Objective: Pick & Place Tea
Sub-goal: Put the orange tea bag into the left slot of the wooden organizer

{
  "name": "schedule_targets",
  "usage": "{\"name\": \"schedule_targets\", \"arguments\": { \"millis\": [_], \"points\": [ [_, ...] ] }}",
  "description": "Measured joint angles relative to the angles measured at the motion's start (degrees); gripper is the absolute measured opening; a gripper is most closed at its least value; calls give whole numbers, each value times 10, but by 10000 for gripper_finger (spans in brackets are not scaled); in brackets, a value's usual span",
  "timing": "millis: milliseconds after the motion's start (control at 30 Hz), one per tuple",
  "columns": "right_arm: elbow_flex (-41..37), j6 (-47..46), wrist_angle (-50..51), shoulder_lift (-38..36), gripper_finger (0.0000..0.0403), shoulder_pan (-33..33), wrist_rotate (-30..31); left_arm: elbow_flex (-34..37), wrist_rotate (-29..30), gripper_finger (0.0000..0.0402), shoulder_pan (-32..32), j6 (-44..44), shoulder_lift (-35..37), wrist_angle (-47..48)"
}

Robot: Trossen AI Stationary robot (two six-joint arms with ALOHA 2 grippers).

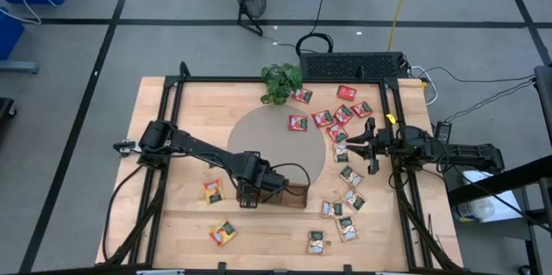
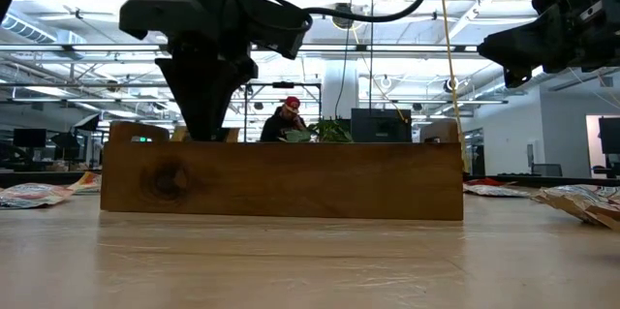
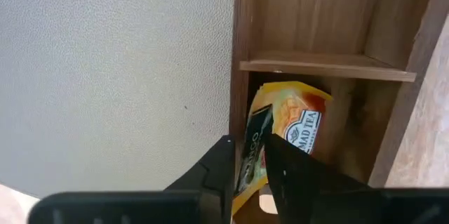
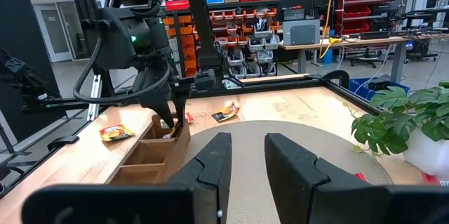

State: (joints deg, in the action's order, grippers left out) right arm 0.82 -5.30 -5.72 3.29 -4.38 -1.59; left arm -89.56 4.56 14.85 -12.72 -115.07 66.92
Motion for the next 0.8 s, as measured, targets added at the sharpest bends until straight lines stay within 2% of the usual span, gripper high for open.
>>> {"name": "schedule_targets", "arguments": {
  "millis": [233,433,800],
  "points": [
    [0,0,0,0,75,0,0,0,17,81,0,5,0,7],
    [0,0,0,0,75,0,0,0,10,10,-1,7,0,8],
    [0,0,0,0,75,0,0,0,32,4,4,-14,18,17]
  ]
}}
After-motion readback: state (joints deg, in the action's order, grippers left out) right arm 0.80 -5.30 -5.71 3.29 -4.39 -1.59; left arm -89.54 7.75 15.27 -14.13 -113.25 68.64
